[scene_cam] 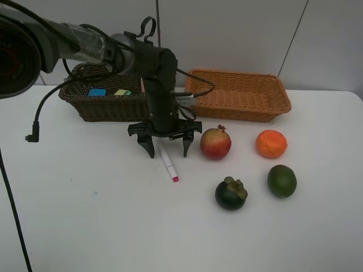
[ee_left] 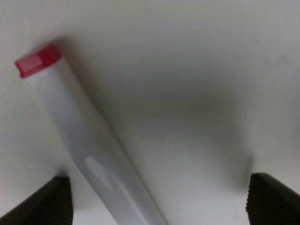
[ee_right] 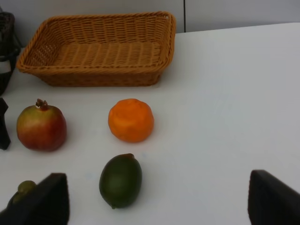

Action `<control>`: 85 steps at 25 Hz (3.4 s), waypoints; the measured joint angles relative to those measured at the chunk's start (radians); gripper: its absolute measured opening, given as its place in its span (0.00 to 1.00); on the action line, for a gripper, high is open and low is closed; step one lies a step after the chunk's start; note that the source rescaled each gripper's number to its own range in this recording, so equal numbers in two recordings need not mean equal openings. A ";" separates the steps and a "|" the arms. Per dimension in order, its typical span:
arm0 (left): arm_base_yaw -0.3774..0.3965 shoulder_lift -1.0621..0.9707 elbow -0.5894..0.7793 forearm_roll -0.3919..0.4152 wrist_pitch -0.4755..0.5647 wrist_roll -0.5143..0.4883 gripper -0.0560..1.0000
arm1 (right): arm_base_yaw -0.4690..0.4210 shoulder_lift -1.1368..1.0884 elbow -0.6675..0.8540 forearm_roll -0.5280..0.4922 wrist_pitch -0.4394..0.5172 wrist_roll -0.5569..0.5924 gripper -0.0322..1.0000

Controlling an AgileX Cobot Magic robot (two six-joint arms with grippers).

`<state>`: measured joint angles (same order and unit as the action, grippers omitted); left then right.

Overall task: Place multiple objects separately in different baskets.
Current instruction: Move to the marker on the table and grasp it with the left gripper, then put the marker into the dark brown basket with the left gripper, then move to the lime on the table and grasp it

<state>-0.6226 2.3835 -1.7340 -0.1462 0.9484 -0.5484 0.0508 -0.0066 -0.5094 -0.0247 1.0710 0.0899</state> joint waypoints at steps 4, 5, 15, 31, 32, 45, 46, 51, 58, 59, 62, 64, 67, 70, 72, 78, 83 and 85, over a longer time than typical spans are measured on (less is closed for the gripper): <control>0.000 0.003 -0.003 0.008 0.011 -0.001 0.83 | 0.000 0.000 0.000 0.000 0.000 0.000 0.62; 0.000 0.003 -0.003 0.014 0.019 0.000 0.73 | 0.000 0.000 0.000 0.000 0.000 0.000 0.62; 0.004 0.006 -0.008 0.003 0.074 0.067 0.06 | 0.000 0.000 0.000 0.000 0.000 0.000 0.62; 0.048 -0.178 -0.351 0.073 0.174 0.311 0.06 | 0.000 0.000 0.000 0.000 0.000 0.000 0.62; 0.063 -0.178 -0.366 0.107 0.173 0.314 0.06 | 0.000 0.000 0.000 0.000 0.000 0.000 0.62; 0.337 -0.178 -0.397 0.286 0.155 0.320 0.06 | 0.000 0.000 0.000 0.000 0.000 0.000 0.62; 0.351 -0.178 -0.397 0.289 0.148 0.320 0.06 | 0.000 0.000 0.000 0.000 0.000 0.000 0.62; 0.392 -0.178 -0.397 0.292 0.139 0.374 0.12 | 0.000 0.000 0.000 0.000 0.000 0.000 0.62; 0.395 -0.178 -0.397 0.293 0.161 0.399 0.90 | 0.000 0.000 0.000 0.000 0.000 0.000 0.62; 0.394 -0.178 -0.401 0.293 0.179 0.399 0.91 | 0.000 0.000 0.000 0.000 0.000 0.000 0.62; 0.394 -0.181 -0.438 0.287 0.253 0.363 0.92 | 0.000 0.000 0.000 0.000 0.000 0.000 0.62; 0.395 -0.204 -0.441 0.274 0.253 0.342 0.92 | 0.000 0.000 0.000 0.000 0.000 0.000 0.62; 0.395 -0.254 -0.441 0.275 0.254 0.345 0.92 | 0.000 0.000 0.000 0.000 0.000 0.000 0.62; 0.406 -0.325 -0.386 0.293 0.254 0.362 0.92 | 0.000 0.000 0.000 0.000 0.000 0.000 0.62; 0.429 -0.408 -0.305 0.304 0.254 0.366 0.92 | 0.000 0.000 0.000 0.000 0.000 0.000 0.62; 0.497 -0.691 0.031 0.320 0.253 0.327 0.92 | 0.000 0.000 0.000 0.000 0.000 0.000 0.62; 0.498 -0.968 0.364 0.257 0.252 0.294 0.92 | 0.000 0.000 0.000 0.000 0.000 0.000 0.62; 0.498 -1.090 0.508 0.216 0.252 0.288 0.92 | 0.000 0.000 0.000 0.000 0.000 0.000 0.62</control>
<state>-0.1244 1.2930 -1.2263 0.0695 1.2003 -0.2601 0.0508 -0.0066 -0.5094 -0.0247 1.0710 0.0899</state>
